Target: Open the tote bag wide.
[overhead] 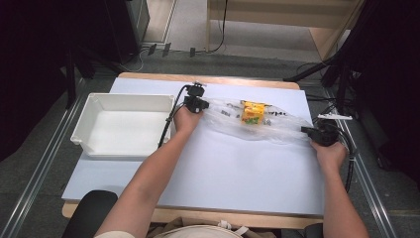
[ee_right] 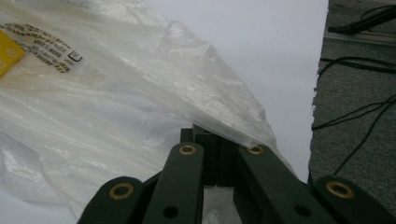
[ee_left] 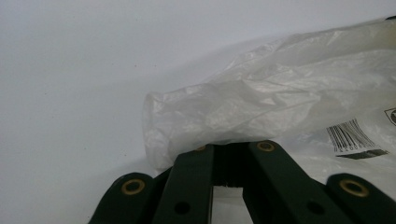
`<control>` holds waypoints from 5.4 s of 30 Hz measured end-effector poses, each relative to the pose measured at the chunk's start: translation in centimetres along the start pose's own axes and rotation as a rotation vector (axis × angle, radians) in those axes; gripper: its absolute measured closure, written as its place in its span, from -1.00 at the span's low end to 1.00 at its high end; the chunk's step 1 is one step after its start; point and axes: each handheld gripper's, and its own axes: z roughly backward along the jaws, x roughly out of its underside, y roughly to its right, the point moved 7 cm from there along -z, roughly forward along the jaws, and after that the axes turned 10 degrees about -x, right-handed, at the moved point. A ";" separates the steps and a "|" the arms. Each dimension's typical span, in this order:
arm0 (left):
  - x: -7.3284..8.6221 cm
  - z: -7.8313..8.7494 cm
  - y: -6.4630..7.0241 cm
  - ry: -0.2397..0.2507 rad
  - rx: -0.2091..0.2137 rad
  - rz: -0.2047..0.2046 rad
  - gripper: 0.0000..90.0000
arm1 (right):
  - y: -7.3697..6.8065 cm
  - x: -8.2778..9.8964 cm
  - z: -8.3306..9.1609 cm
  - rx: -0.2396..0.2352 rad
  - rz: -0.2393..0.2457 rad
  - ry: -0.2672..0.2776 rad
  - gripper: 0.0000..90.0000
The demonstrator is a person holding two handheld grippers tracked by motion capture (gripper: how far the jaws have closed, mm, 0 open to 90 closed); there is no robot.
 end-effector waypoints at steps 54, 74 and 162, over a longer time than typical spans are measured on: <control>-6.5 5.0 8.9 0.103 0.290 -0.243 1.00 | -12.1 -6.6 -0.7 -0.207 0.166 0.008 1.00; -4.8 -1.1 10.1 0.032 0.230 -0.253 1.00 | -14.0 -0.1 -4.6 -0.257 0.192 -0.154 1.00; 7.0 4.6 12.3 0.012 0.337 -0.295 1.00 | -8.7 -7.3 -7.7 -0.228 0.163 -0.106 1.00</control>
